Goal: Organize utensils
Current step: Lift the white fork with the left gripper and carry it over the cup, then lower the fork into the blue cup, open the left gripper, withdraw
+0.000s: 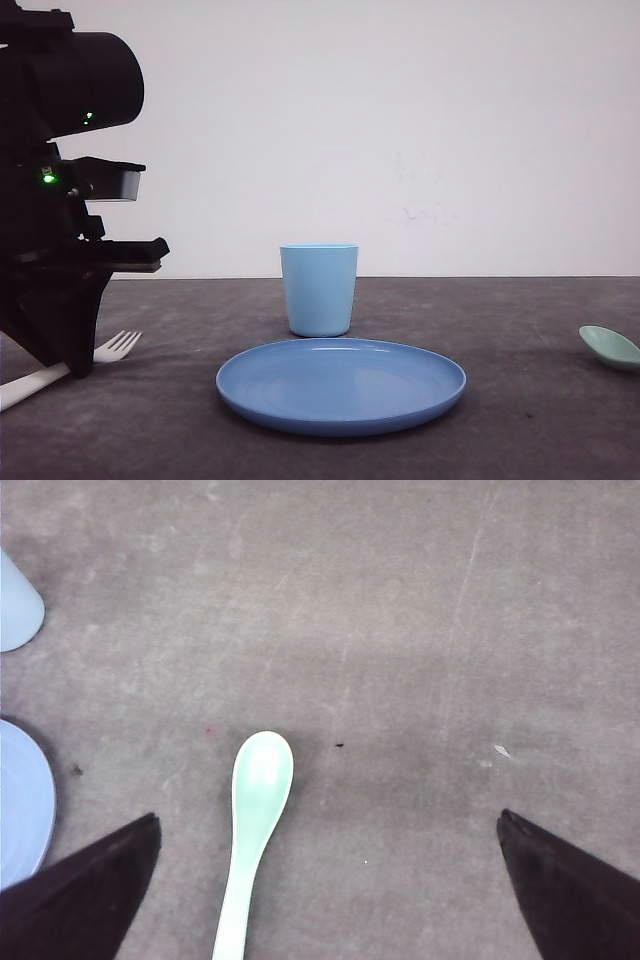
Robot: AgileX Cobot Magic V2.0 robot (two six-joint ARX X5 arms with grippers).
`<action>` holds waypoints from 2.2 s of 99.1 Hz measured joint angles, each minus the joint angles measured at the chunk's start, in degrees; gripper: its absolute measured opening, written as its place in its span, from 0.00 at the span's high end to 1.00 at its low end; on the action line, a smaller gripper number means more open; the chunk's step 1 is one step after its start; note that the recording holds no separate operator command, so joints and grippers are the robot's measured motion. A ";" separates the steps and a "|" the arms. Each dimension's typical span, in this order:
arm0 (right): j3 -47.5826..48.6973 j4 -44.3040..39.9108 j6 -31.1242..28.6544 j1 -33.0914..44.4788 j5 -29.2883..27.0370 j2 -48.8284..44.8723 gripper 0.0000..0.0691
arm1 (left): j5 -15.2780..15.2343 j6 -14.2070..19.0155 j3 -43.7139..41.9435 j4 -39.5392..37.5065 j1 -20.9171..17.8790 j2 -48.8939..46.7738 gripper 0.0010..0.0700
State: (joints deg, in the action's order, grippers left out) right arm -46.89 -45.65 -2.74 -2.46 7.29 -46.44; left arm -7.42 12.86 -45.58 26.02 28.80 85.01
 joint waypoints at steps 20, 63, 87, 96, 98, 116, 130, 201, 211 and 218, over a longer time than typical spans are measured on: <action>0.00 0.00 0.00 0.00 0.00 0.00 0.02 | -0.13 0.02 -2.38 -2.25 0.28 -3.43 0.95; 0.00 -0.02 0.00 0.00 0.00 0.00 0.02 | 13.73 0.04 -8.90 -23.74 1.86 -7.43 0.95; 0.00 -0.09 0.00 0.00 0.00 0.00 0.02 | 15.17 -1.62 -8.90 -41.55 3.45 -7.06 0.95; 0.00 -0.07 0.00 0.00 0.00 0.00 0.02 | 15.15 -2.23 -8.90 -47.25 3.61 -5.29 0.95; 0.00 -0.09 0.00 0.00 0.00 0.00 0.02 | 15.15 -2.34 -8.90 -48.30 3.63 -4.70 0.95; 0.00 -0.09 -0.02 0.00 0.00 0.00 0.02 | 15.17 -2.80 -8.90 -56.76 3.76 1.73 0.95; 0.00 -0.09 -0.02 0.00 0.00 0.00 0.02 | 15.15 -3.41 -8.90 -63.52 3.76 6.75 0.95; 0.00 -0.46 -0.02 0.00 0.00 0.00 0.02 | 16.37 -8.33 -8.90 -72.46 4.00 23.45 0.95; 0.00 -0.46 -0.02 0.00 0.00 0.00 0.02 | 16.37 -8.85 -8.90 -72.67 4.13 23.45 0.95; 0.00 -0.46 -0.02 0.00 0.00 0.00 0.02 | 16.37 -8.85 -8.90 -72.50 4.13 23.45 0.95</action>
State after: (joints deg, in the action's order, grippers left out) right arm -46.89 -46.11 -2.76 -2.46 7.29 -46.44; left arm 8.95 4.01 -54.48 -46.48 32.93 108.47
